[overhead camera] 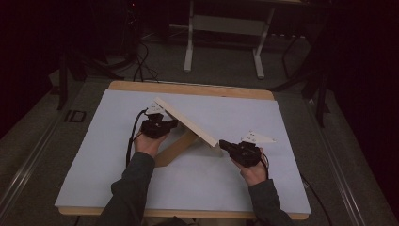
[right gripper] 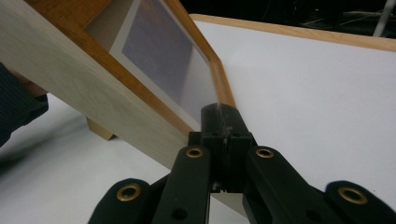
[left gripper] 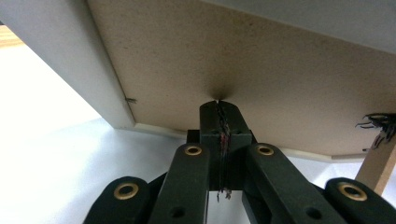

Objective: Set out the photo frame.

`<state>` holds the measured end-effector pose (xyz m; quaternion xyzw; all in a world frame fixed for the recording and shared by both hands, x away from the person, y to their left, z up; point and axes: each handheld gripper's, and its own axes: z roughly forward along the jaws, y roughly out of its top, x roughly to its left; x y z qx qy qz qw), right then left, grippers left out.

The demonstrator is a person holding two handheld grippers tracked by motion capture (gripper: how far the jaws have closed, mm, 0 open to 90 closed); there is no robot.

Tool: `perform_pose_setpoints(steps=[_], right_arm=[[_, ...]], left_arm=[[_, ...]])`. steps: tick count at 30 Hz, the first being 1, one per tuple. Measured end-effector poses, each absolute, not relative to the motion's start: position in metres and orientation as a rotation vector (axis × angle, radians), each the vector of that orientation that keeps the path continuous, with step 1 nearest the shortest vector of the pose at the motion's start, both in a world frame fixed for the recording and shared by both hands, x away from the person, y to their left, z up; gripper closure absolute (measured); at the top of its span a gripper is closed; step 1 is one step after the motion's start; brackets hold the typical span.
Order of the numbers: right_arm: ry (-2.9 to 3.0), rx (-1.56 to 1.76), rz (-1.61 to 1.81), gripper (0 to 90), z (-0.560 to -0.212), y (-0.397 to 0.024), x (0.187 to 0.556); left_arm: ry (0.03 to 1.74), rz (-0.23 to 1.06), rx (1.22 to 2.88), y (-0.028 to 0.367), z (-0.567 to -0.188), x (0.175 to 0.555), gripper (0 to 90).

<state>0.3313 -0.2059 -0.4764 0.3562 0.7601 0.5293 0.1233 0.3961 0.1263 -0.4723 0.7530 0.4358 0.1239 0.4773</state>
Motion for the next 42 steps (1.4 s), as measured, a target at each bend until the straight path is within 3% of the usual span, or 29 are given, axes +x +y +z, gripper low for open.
perform_pose_setpoints(steps=[42], right_arm=[[2.330,0.916,1.541,89.9,-0.479,-0.170,0.309]], left_arm=[[1.041,0.273,1.858,0.107,-0.471,0.414,90.0]])
